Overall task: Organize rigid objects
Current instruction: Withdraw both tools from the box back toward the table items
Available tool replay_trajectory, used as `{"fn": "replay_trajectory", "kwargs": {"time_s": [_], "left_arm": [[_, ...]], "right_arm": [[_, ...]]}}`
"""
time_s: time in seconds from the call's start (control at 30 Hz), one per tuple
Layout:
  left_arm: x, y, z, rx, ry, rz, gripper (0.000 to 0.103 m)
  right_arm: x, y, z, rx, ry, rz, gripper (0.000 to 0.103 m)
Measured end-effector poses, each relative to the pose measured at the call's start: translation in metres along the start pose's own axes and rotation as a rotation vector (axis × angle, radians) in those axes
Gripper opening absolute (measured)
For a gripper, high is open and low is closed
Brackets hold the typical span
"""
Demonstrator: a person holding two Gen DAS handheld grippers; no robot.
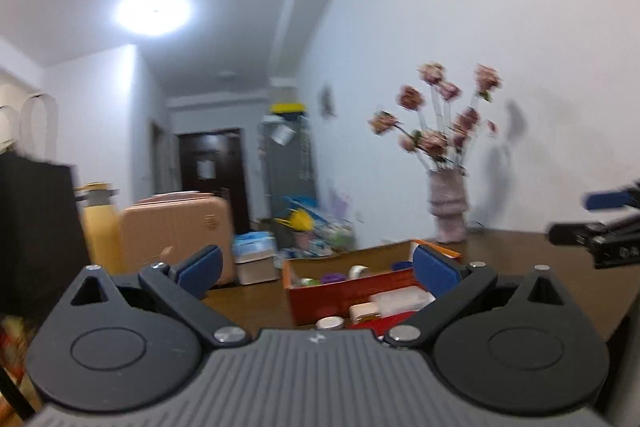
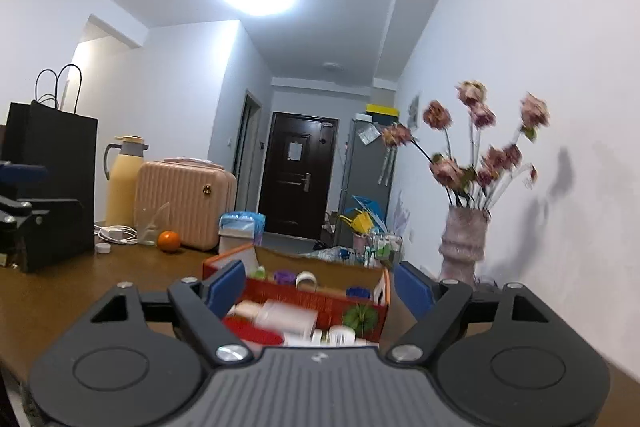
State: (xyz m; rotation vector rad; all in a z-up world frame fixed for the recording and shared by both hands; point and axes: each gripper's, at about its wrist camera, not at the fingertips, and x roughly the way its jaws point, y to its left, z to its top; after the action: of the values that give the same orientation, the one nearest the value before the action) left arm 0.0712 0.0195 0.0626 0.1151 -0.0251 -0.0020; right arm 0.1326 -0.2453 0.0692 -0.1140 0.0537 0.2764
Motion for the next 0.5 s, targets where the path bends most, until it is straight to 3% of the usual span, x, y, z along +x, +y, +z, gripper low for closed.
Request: {"fn": "replay_trajectory", "kwargs": {"time_s": [0.13, 0.37, 0.5], "left_arm": [[-0.026, 0.0, -0.027, 0.034, 0.03, -0.036, 0.103], [-0.049, 0.012, -0.061, -0.086, 0.16, -0.011, 0.103], [-0.049, 0.005, -0.071, -0.048, 0.192, -0.052, 0.103]], "right_arm": [[-0.028, 0.008, -0.023, 0.022, 0.017, -0.056, 0.082], [-0.064, 0.021, -0.052, 0.034, 0.085, -0.041, 0.087], [-0.073, 0.026, -0.061, 0.009, 0.103, -0.018, 0.092]]}}
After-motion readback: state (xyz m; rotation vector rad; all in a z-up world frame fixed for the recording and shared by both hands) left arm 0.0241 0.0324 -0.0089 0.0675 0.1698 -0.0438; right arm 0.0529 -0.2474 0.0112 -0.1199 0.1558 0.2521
